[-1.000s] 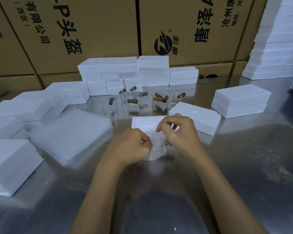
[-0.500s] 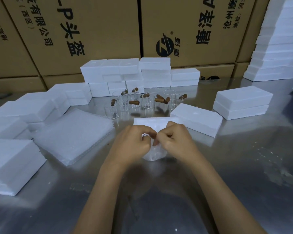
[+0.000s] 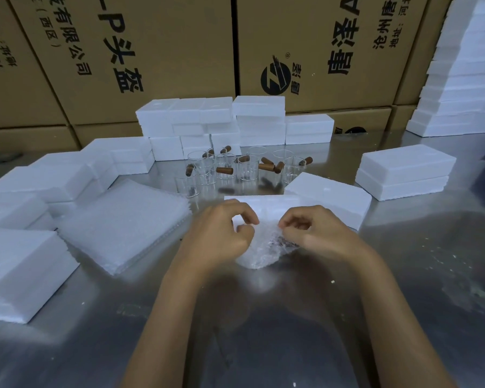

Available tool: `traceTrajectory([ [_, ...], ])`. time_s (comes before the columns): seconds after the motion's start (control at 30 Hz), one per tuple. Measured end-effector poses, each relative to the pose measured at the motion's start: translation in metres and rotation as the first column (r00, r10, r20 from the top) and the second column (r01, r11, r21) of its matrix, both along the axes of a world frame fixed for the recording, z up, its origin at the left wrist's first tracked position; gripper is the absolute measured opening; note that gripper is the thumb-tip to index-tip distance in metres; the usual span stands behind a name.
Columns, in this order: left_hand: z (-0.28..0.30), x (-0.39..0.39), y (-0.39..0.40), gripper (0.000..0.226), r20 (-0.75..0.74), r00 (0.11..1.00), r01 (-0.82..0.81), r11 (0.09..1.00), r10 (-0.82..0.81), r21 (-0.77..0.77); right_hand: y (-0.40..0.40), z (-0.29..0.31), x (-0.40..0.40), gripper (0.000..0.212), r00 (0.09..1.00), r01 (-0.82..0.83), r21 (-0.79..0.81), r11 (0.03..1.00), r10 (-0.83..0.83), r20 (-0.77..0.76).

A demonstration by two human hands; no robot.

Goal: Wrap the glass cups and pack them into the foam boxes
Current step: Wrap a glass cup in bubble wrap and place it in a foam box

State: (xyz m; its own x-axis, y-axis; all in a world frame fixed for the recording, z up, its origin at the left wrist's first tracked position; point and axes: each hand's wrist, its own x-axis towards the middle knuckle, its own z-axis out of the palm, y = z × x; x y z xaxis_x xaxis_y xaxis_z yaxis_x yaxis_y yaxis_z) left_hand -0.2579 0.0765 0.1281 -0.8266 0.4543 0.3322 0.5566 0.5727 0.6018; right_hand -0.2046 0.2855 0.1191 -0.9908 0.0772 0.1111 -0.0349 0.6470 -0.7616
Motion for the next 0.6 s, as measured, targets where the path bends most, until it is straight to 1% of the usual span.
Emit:
traceTrajectory([
  [0.03,0.0,-0.002,-0.001,0.022,0.037,0.999,0.033,0.999,-0.032,-0.015,0.001,0.0,0.0,0.027,1.0,-0.008,-0.008,1.0,0.008,0.026],
  [0.07,-0.002,-0.004,-0.002,0.037,0.098,0.993,0.078,0.996,-0.073,-0.05,0.002,-0.001,-0.001,0.027,0.999,-0.014,-0.01,1.0,0.015,0.049],
  [0.13,-0.006,-0.004,-0.002,0.067,0.202,0.971,0.153,0.982,-0.127,-0.115,0.003,-0.002,-0.002,0.014,0.997,-0.032,-0.015,0.999,0.033,0.074],
  [0.17,-0.007,-0.004,-0.001,0.078,0.218,0.965,0.177,0.975,-0.146,-0.132,0.003,-0.003,-0.001,0.007,0.996,-0.046,-0.031,0.998,0.049,0.081],
  [0.2,-0.009,-0.005,0.0,0.086,0.217,0.964,0.188,0.971,-0.153,-0.146,0.003,-0.003,-0.001,0.003,0.994,-0.063,-0.055,0.997,0.068,0.088],
  [0.23,-0.01,-0.005,0.0,0.088,0.211,0.966,0.183,0.971,-0.149,-0.154,0.002,-0.003,-0.001,0.006,0.993,-0.069,-0.079,0.994,0.076,0.086],
  [0.27,-0.01,-0.006,0.001,0.085,0.197,0.97,0.172,0.973,-0.14,-0.154,0.0,-0.003,-0.001,0.009,0.996,-0.055,-0.1,0.993,0.061,0.058],
  [0.3,-0.009,-0.007,0.0,0.079,0.185,0.974,0.155,0.978,-0.128,-0.139,-0.002,-0.003,-0.002,0.01,1.0,-0.012,-0.124,0.992,0.011,-0.01],
  [0.33,-0.009,-0.008,-0.001,0.073,0.175,0.978,0.138,0.984,-0.118,-0.112,-0.003,-0.003,-0.003,0.012,0.991,0.058,-0.148,0.987,-0.075,-0.109],
  [0.37,-0.008,-0.009,-0.004,0.067,0.171,0.979,0.125,0.989,-0.111,-0.073,-0.004,-0.003,-0.004,0.013,0.964,0.135,-0.163,0.977,-0.167,-0.205],
  [0.4,-0.006,-0.01,-0.007,0.061,0.178,0.978,0.113,0.993,-0.107,-0.023,-0.003,-0.003,-0.006,0.012,0.935,0.195,-0.136,0.971,-0.226,-0.273],
  [0.43,-0.005,-0.012,-0.011,0.057,0.192,0.976,0.101,0.994,-0.106,0.038,-0.002,-0.005,-0.008,0.014,0.923,0.23,-0.054,0.972,-0.235,-0.305],
  [0.47,-0.003,-0.014,-0.016,0.053,0.204,0.974,0.083,0.991,-0.103,0.103,0.0,-0.008,-0.01,0.017,0.936,0.231,0.066,0.971,-0.203,-0.289],
  [0.5,-0.002,-0.017,-0.02,0.051,0.207,0.974,0.055,0.984,-0.091,0.172,0.003,-0.012,-0.011,0.021,0.959,0.206,0.179,0.962,-0.162,-0.232],
  [0.53,0.0,-0.02,-0.024,0.049,0.197,0.978,0.015,0.97,-0.065,0.244,0.004,-0.015,-0.012,0.022,0.976,0.176,0.25,0.952,-0.137,-0.168],
  [0.57,0.0,-0.022,-0.025,0.049,0.178,0.984,-0.037,0.948,-0.021,0.315,0.005,-0.018,-0.012,0.022,0.984,0.154,0.273,0.95,-0.122,-0.132],
  [0.6,0.0,-0.024,-0.026,0.05,0.157,0.987,-0.091,0.92,0.032,0.38,0.004,-0.02,-0.013,0.019,0.985,0.144,0.262,0.954,-0.111,-0.134],
])
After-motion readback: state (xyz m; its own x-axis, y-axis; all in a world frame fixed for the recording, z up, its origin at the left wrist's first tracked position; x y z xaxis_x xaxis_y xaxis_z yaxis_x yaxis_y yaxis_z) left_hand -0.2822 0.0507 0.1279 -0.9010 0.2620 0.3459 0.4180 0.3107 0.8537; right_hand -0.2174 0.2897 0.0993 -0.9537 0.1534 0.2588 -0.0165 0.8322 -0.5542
